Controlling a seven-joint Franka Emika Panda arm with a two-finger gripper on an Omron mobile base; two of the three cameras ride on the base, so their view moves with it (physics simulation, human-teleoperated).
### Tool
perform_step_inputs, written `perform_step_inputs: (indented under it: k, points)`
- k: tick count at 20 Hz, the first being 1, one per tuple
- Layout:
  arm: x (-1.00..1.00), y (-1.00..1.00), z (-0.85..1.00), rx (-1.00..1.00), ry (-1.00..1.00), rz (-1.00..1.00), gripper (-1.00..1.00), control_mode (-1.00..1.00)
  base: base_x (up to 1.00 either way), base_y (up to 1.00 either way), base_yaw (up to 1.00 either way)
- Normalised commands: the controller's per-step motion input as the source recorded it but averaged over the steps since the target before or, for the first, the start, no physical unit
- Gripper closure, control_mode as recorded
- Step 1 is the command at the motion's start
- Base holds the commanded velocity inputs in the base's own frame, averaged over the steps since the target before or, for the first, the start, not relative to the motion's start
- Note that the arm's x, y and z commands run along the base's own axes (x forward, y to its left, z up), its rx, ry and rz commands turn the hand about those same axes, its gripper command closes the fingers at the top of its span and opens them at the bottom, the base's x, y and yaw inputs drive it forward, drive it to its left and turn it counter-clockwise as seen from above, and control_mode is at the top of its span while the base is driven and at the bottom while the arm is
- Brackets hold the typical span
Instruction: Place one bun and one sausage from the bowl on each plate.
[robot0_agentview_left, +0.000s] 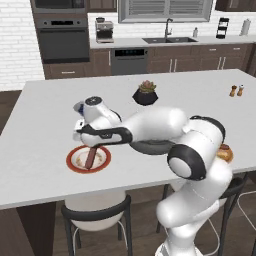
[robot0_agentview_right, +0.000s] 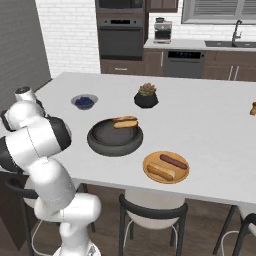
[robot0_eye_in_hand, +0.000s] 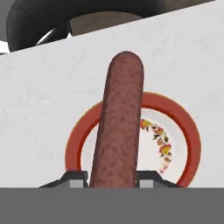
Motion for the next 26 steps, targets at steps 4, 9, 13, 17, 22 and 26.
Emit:
perform_step_inputs:
  k: [4,9,13,17,22,26]
  points:
    - [0.80,0.54,-0.59,-0.16,0.00,-0.03,1.00,-1.00,0.00,0.00,0.00]
    - [0.67,0.29,-0.49,-0.09,0.00,-0.03,1.00,-1.00,0.00,0.00,0.00]
    - [0.15,0.00,-0.40,0.00,0.00,0.00,1.00,-1.00,0.00,0.00,0.00]
    - [0.15,-0.07,-0.29,0.00,0.00,0.00,-1.00,-1.00,0.00,0.00,0.00]
    - [0.00,-0.29,-0.12,0.04,-0.01,0.00,-1.00,-1.00,0.00,0.00,0.00]
    - [-0.02,-0.22,-0.02,0.05,-0.01,0.00,-1.00,-1.00,0.00,0.00,0.00]
